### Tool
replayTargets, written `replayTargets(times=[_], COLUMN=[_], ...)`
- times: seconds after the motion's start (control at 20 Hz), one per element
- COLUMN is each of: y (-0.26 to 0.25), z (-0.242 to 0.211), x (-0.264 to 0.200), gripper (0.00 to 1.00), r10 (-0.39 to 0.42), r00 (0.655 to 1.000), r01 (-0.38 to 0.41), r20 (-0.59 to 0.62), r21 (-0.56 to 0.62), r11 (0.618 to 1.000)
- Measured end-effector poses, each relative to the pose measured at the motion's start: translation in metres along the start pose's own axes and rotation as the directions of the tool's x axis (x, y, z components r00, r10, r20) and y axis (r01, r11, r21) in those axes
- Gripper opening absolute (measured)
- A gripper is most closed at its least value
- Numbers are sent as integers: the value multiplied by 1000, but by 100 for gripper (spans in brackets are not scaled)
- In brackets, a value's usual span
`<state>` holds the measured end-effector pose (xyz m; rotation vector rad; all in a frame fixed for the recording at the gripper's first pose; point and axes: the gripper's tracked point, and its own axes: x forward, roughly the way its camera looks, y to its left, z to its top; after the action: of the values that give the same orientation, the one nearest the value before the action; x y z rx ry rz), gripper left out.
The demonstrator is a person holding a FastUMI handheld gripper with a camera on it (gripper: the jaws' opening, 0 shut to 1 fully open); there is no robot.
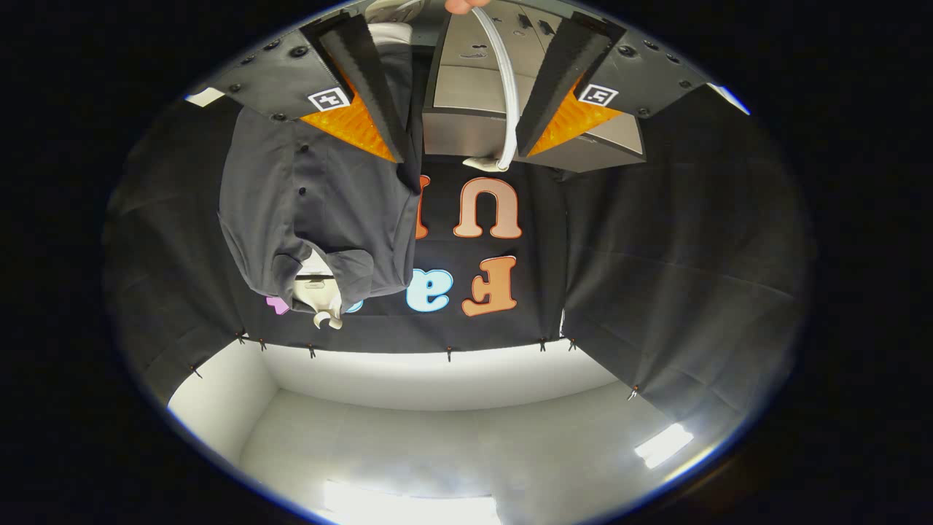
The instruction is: Iron the clothes twice with a garment steamer, once on the left side and once on the right side.
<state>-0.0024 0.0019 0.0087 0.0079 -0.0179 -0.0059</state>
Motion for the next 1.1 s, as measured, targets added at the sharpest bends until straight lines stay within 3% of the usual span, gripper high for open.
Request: replayTargets(times=[0.55,0.8,1.1], y=[1,16,27], z=[1,4,27], x=[-1,9,83], gripper=[97,97,97], r10=[-18,-7,-88], r00=[1000,1000,996], r01=[18,7,89], r20=[-6,-8,-22], r21=[-21,31,38], r11=[1000,999,995])
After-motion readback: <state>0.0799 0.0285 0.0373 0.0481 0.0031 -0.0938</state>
